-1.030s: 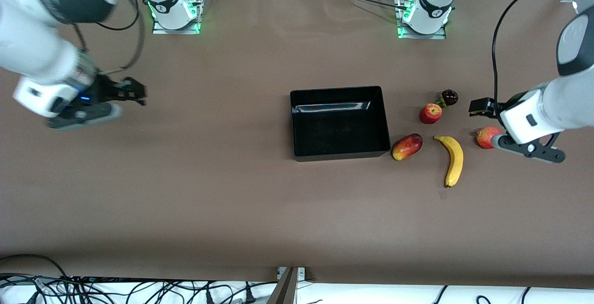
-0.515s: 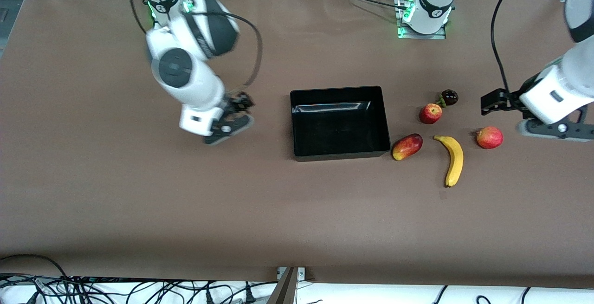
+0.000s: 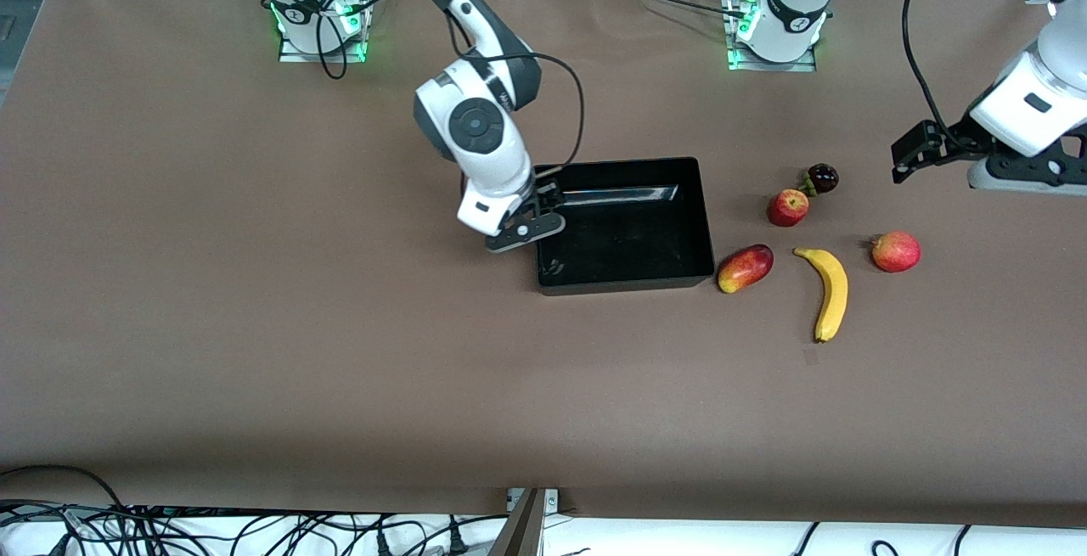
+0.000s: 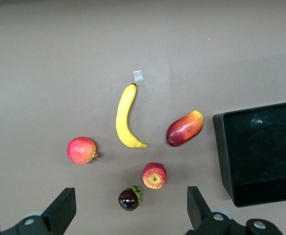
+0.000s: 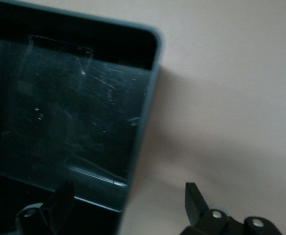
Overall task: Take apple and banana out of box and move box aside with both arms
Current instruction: 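Grasp the black box rim with the right gripper, then slide the black box away from the fruits with the right gripper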
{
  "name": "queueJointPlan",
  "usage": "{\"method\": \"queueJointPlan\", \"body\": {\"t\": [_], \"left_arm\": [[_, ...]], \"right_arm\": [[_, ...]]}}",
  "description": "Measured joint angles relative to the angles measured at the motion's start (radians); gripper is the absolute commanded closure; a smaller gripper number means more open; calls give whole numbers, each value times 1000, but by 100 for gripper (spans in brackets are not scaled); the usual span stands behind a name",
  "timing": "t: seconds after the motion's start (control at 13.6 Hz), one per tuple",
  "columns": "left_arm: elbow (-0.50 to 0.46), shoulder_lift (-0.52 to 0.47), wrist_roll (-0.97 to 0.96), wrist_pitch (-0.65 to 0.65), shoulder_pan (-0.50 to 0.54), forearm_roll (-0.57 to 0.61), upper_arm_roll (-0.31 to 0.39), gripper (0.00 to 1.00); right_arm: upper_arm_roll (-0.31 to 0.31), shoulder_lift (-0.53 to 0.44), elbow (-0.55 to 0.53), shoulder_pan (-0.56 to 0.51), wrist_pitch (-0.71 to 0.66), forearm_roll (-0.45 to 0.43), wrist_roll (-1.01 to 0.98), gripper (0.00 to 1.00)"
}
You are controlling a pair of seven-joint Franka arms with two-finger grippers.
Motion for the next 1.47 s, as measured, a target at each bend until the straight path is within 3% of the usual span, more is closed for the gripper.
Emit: {"method": "queueJointPlan", "body": {"t": [0.22, 0.37, 1.1, 1.32, 1.47], "left_arm": [[0, 4, 0, -1, -6, 1, -3, 0], [0, 7, -1, -1, -1, 1, 0, 0], [16, 7, 0, -32, 0, 1, 2, 0], [20, 7, 0, -39, 0, 1, 2, 0], [20, 7, 0, -40, 0, 1, 2, 0]], "right_arm": [[-3, 42, 0, 22, 54, -25, 16, 56], [-6, 54, 1, 22, 64, -29, 16, 100], [-29, 54, 17, -31, 45, -27, 20, 100], [-48, 18, 74, -85, -84, -28, 17, 100], [-60, -32, 119, -185, -207, -28, -41, 100]]}}
